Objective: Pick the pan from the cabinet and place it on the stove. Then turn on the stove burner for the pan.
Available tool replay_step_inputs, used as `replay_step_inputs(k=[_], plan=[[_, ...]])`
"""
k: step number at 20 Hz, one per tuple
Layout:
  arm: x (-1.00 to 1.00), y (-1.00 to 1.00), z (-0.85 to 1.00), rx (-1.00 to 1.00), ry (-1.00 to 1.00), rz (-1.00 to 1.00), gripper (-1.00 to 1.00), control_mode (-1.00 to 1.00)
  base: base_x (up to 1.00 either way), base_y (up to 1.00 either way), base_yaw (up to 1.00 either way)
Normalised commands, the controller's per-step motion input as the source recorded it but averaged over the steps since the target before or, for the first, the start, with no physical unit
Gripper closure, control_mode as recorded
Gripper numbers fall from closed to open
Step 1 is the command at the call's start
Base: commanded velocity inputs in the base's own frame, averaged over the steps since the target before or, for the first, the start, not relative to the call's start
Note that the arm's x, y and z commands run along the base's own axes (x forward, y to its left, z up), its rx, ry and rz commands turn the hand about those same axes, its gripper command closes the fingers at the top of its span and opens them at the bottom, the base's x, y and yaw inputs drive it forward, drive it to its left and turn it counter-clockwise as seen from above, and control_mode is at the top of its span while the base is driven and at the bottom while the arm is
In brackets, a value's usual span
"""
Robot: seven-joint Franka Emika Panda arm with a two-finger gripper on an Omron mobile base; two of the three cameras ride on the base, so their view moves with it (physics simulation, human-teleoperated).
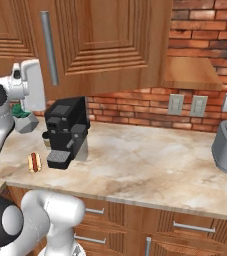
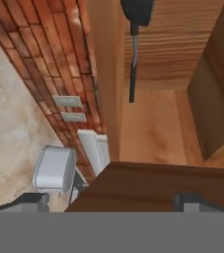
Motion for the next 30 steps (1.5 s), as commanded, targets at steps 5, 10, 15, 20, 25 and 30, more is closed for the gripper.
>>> replay_step_inputs(k=[5,10,15,20,25,30], plan=[[-0.76,-0.67,0.0,0.0,-0.01,-0.11,-1.0,-1.0,0.0,0.0,0.0],[-0.81,-0.71,0.0,0.0,-0.02,-0.12,-1.0,-1.0,0.0,0.0,0.0],[-0.8,-0.72,0.0,0.0,0.0,-0.11,-1.0,-1.0,0.0,0.0,0.0],[-0.69,-0.72,0.0,0.0,0.0,-0.11,-1.0,-1.0,0.0,0.0,0.0],[-0.57,-0.73,0.0,0.0,0.0,-0.1,-1.0,-1.0,0.0,0.0,0.0],[-0.51,-0.72,0.0,0.0,0.0,-0.08,-1.0,-1.0,0.0,0.0,0.0]])
